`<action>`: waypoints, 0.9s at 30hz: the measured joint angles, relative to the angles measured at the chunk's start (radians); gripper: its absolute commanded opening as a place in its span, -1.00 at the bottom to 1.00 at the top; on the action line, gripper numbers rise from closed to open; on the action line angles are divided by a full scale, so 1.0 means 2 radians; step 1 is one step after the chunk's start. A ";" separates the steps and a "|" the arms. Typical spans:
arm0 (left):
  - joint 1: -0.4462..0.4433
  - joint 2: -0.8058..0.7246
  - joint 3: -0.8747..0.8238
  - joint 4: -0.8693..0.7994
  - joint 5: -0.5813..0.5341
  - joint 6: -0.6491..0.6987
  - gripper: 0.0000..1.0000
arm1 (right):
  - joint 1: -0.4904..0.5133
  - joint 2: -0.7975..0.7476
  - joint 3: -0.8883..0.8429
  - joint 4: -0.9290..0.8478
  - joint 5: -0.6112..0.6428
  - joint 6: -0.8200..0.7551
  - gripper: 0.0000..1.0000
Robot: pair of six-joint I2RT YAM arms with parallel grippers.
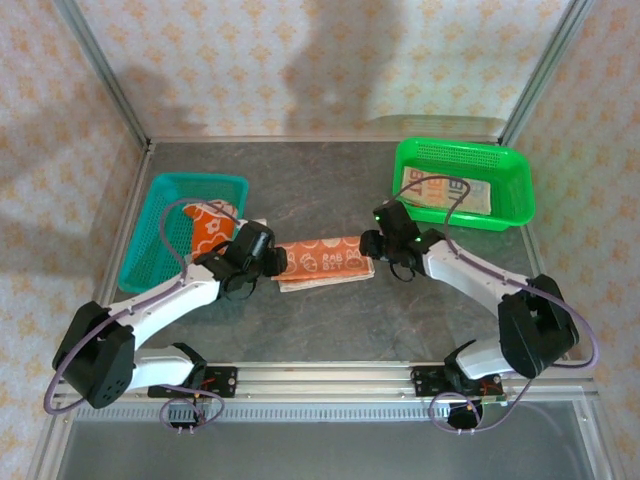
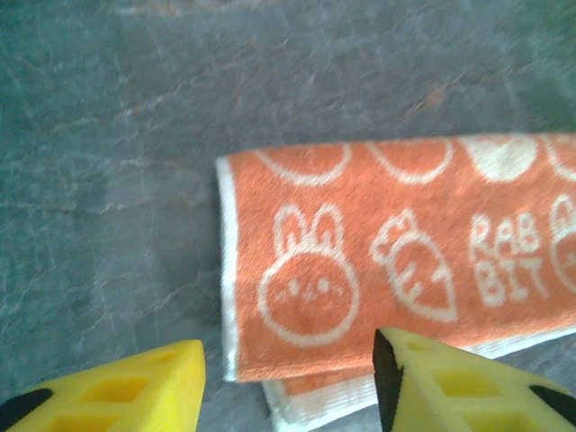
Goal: Fold and stack the towels
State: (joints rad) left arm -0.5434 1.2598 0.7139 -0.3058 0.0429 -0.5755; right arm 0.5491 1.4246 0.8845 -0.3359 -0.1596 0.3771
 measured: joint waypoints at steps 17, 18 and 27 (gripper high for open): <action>0.030 0.121 0.002 -0.008 0.040 -0.019 -0.29 | 0.001 0.084 0.002 -0.016 -0.028 0.040 -0.44; 0.031 0.123 0.003 -0.007 0.040 -0.019 -0.29 | 0.001 0.088 0.002 -0.015 -0.029 0.040 -0.45; 0.033 0.123 0.005 -0.010 0.044 -0.019 -0.34 | 0.008 0.094 0.000 -0.012 -0.035 0.051 -0.54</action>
State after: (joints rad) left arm -0.4767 1.5063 0.7246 -0.3256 0.1310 -0.6136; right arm 0.5652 1.6123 0.8852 -0.3595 -0.2295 0.4793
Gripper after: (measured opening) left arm 0.331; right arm 0.217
